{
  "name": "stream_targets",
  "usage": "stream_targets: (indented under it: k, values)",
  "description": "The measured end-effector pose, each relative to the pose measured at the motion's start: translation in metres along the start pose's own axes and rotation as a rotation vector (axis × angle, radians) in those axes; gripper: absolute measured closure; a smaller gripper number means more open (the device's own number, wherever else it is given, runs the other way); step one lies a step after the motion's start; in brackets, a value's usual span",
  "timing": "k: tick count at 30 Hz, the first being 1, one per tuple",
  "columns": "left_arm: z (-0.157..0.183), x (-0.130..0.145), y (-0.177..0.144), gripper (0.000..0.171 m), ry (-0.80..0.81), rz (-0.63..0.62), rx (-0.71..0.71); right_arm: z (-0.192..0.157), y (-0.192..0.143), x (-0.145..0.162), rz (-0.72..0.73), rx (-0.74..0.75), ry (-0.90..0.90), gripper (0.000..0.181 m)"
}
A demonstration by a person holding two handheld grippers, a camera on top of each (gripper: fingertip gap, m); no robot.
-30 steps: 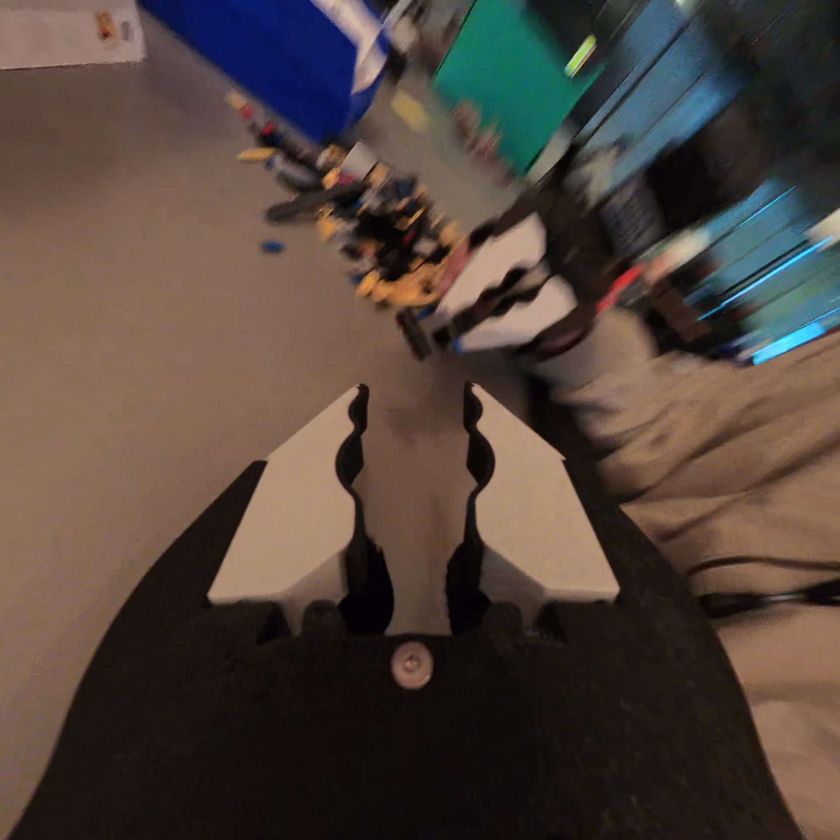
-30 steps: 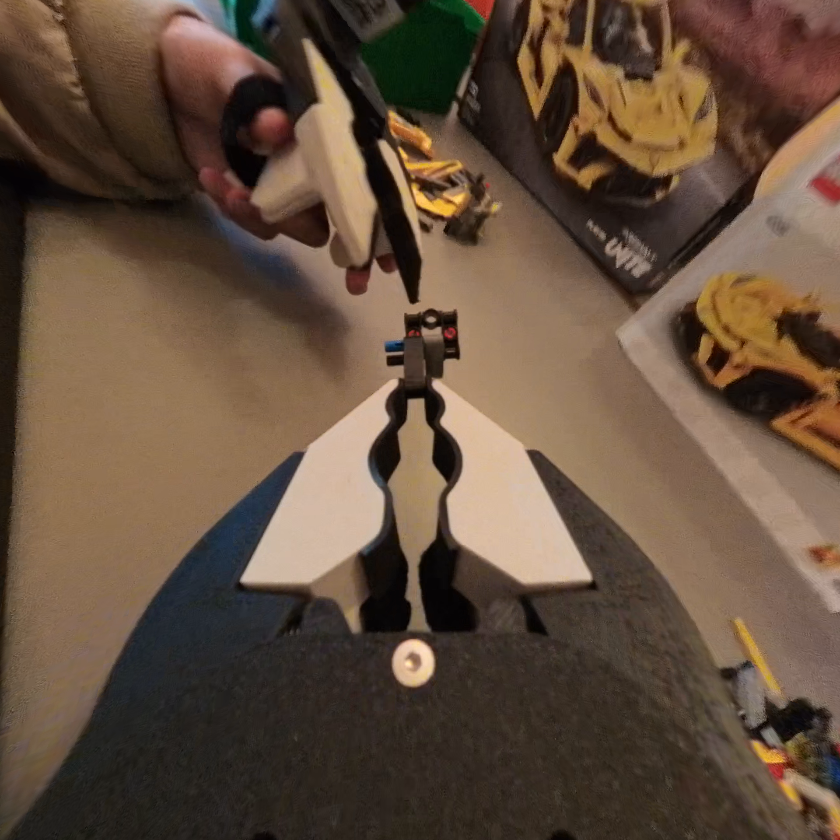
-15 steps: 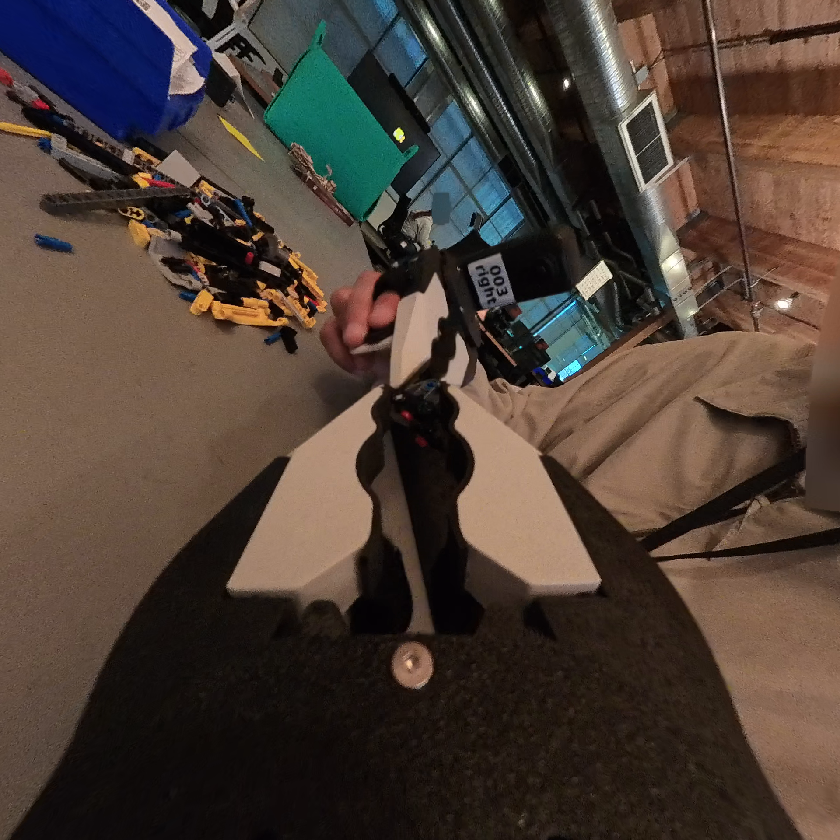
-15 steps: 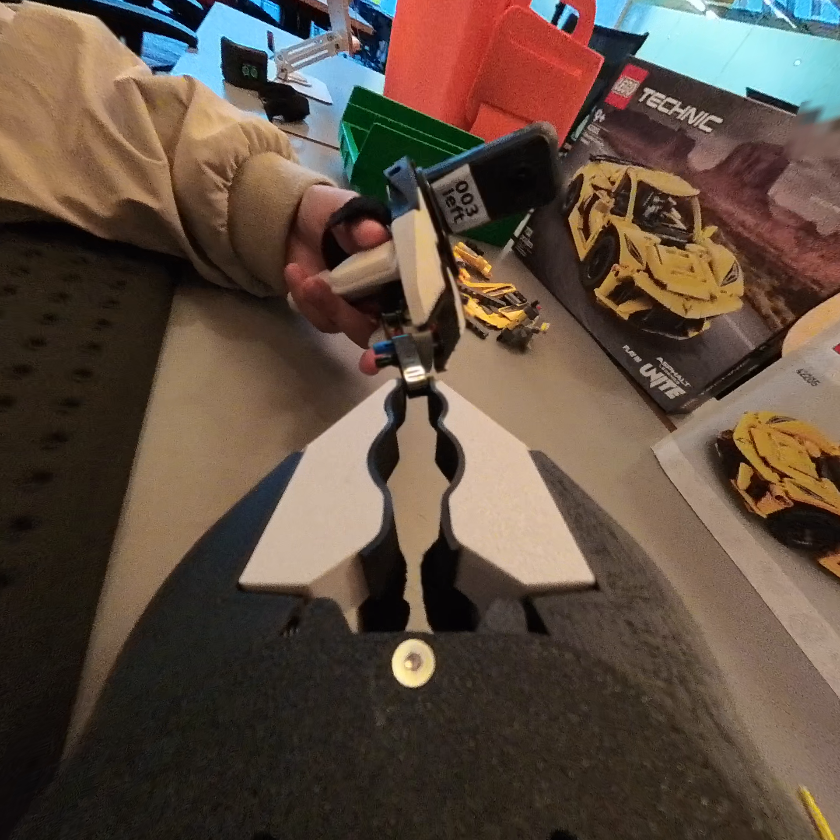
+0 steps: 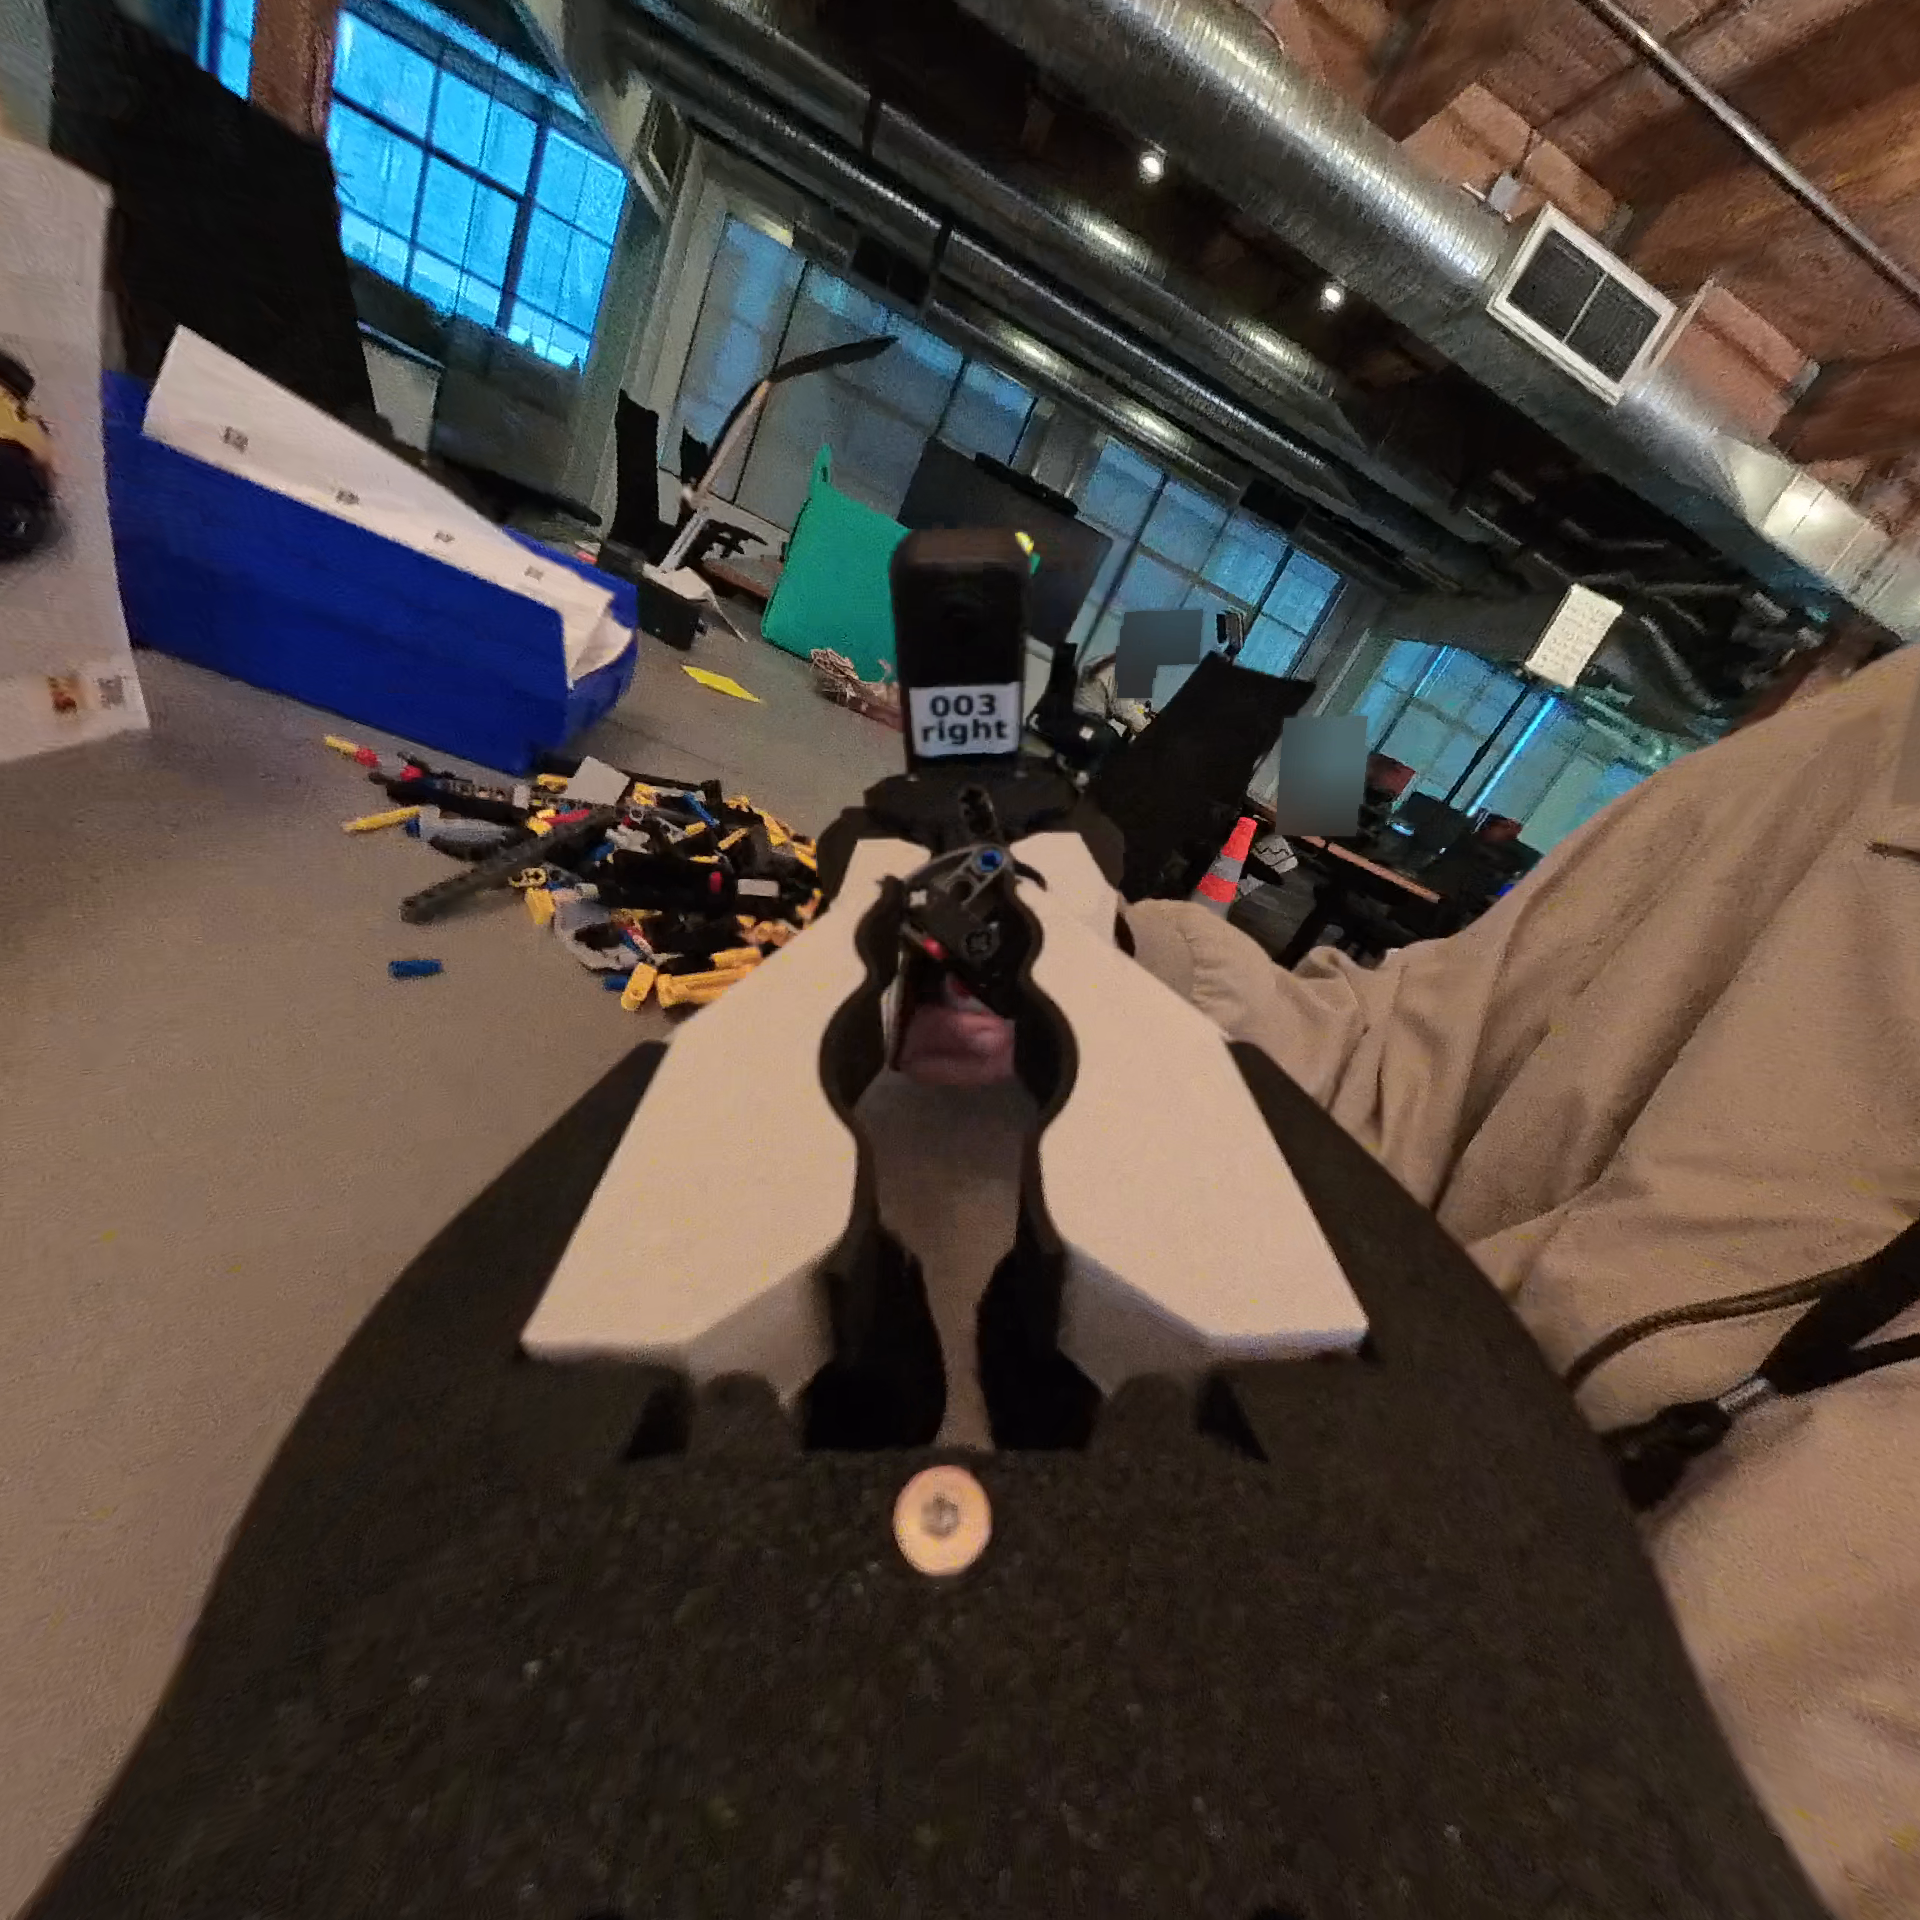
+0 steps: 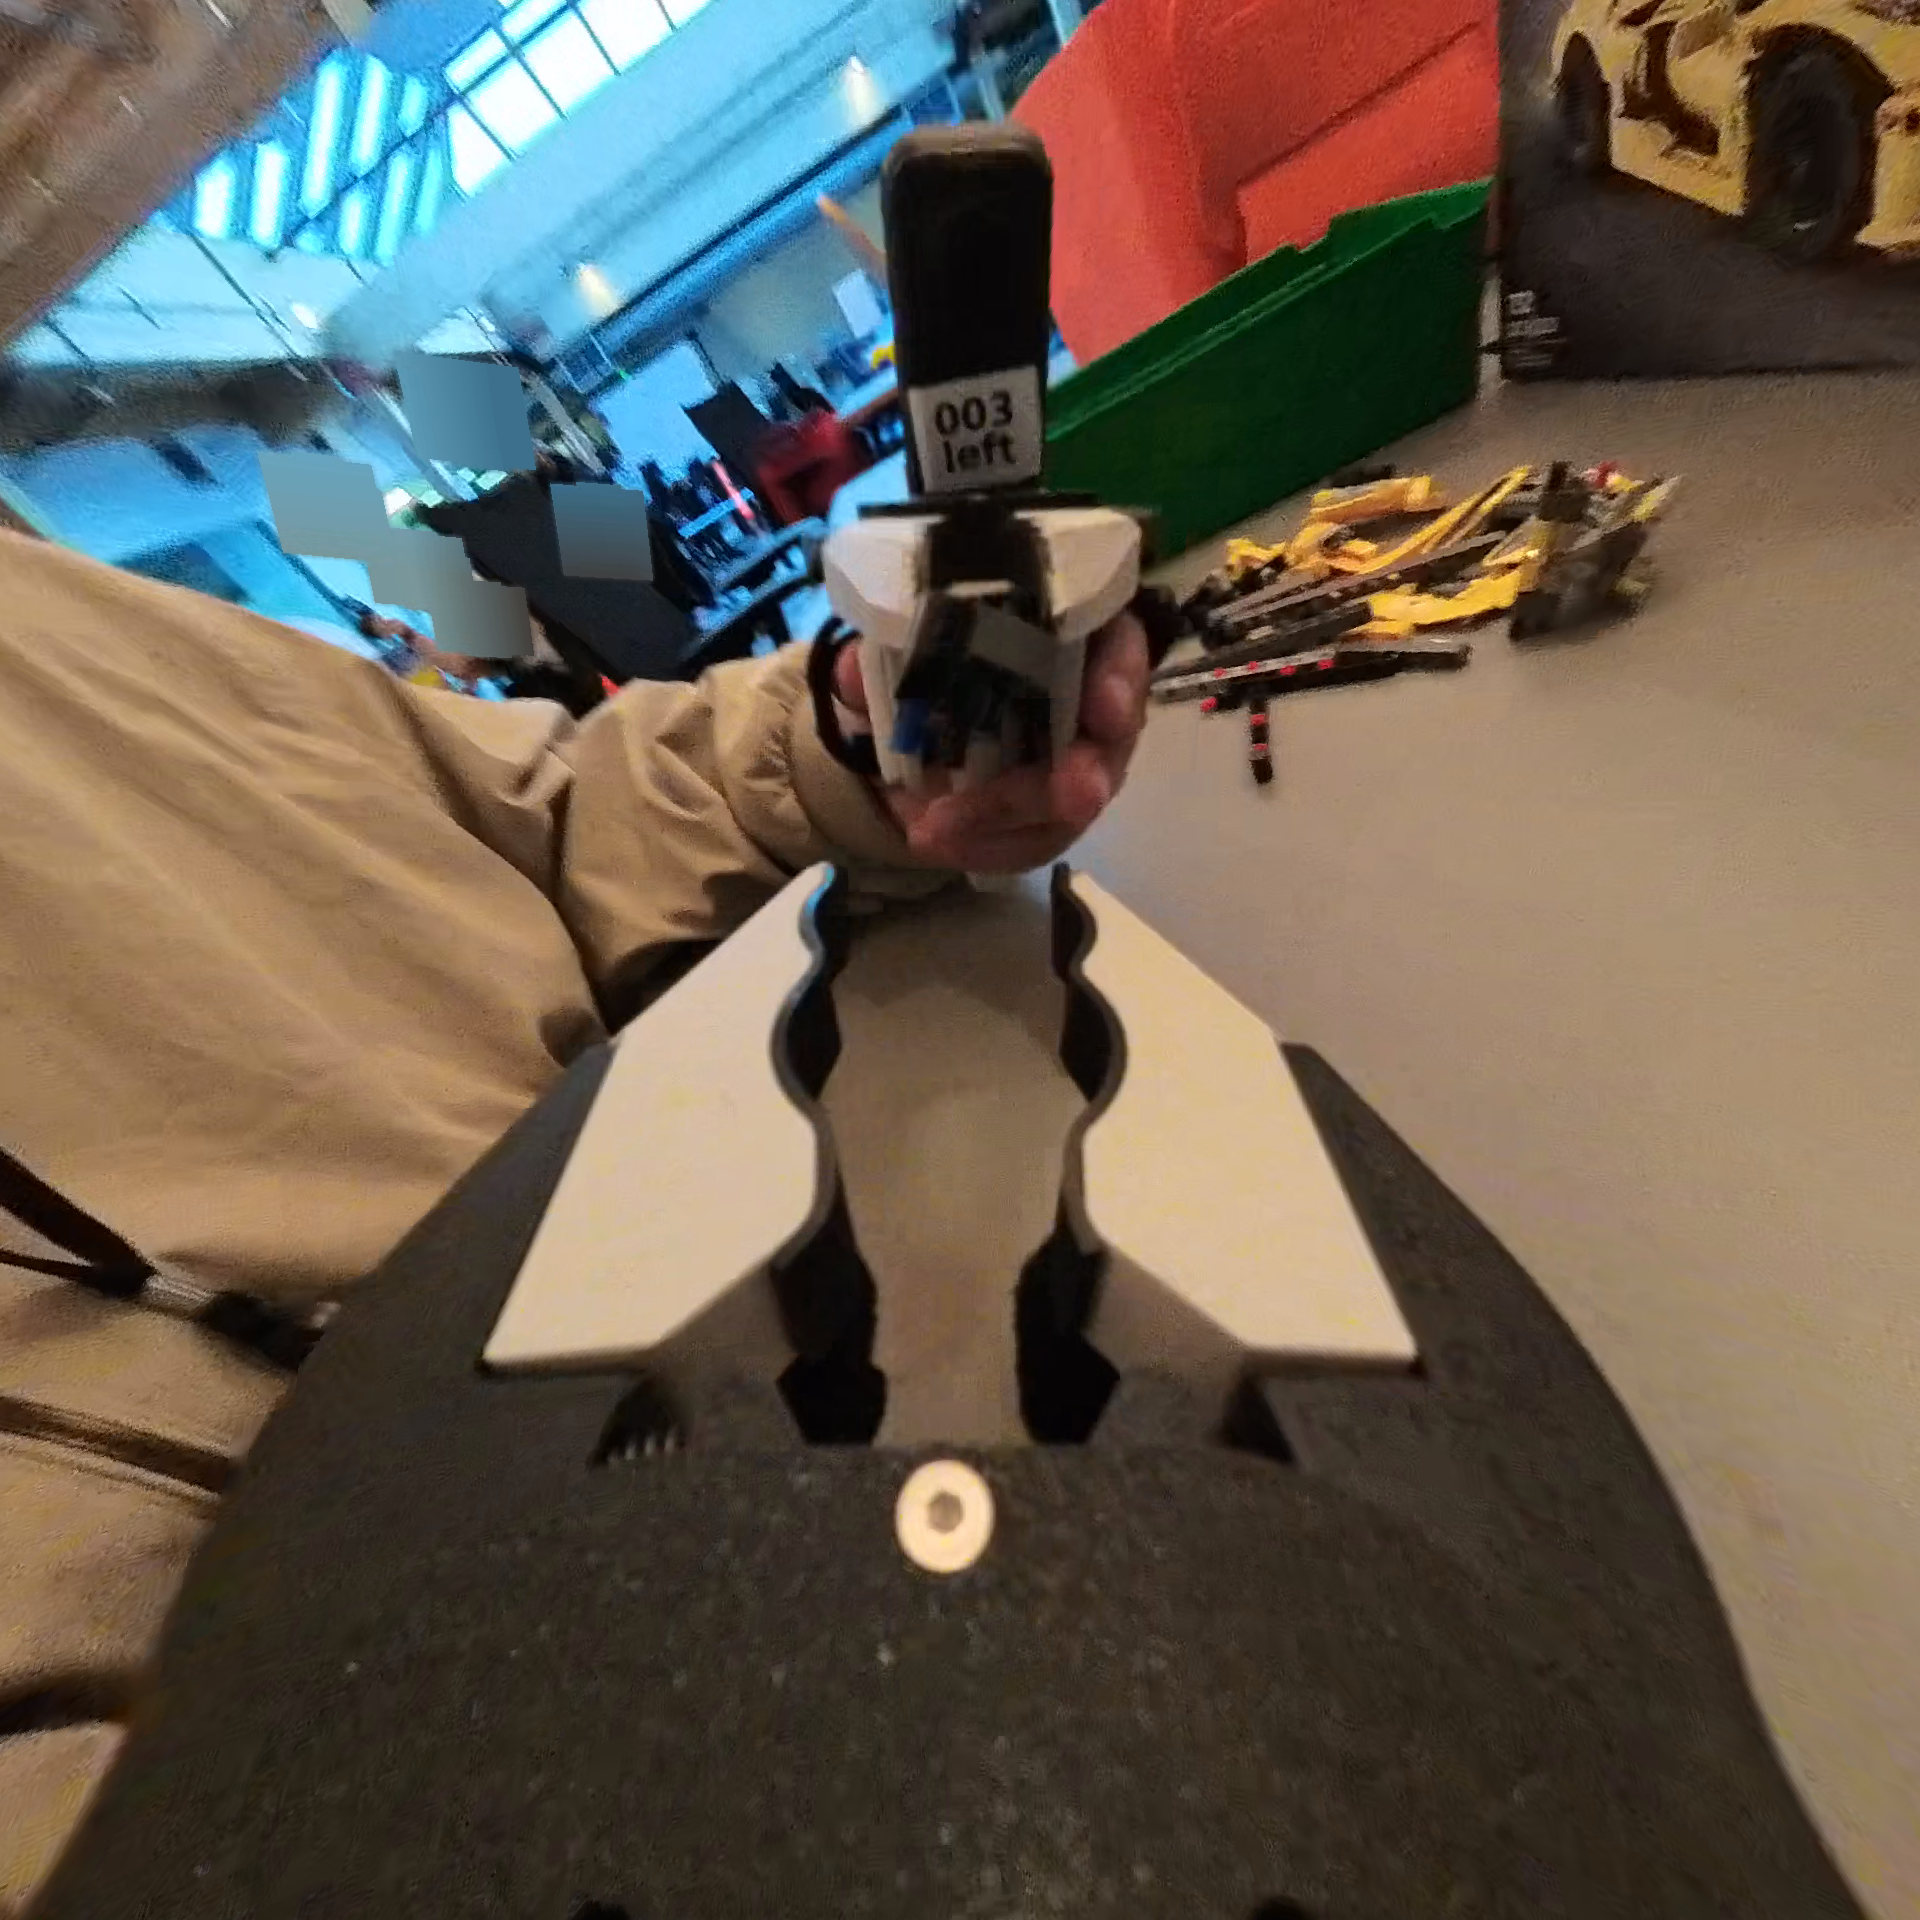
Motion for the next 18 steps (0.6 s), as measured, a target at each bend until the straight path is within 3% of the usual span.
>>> stream_targets:
  k: [3,6,9,13,18]
  values:
    - [0.007,0.003,0.003,0.154,0.230,0.017,-0.056,-0.014,-0.002,-0.022,0.137,-0.099,0.032,0.149]
    - [0.013,0.007,0.005,0.153,0.389,0.011,-0.084,-0.009,-0.008,-0.022,0.138,-0.054,-0.001,0.157]
    - [0.019,0.009,0.007,0.153,0.450,0.031,-0.075,-0.013,-0.008,-0.022,0.113,-0.036,-0.076,0.167]
    - [0.018,0.019,0.007,0.153,0.537,-0.035,-0.105,-0.011,-0.010,-0.013,0.023,0.003,-0.143,0.168]
    - [0.029,0.035,0.008,0.143,0.565,-0.123,-0.075,-0.022,-0.009,0.004,-0.075,-0.100,-0.087,0.168]
Point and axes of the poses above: each gripper's, where its closed fingertips meet, y out along the fingers, x out of its underside, z = x × y across the jaws, the point moved 1 cm from there along -y, back along the fingers, and after that the axes turned 9 degrees about -x, right-handed, at the moved point
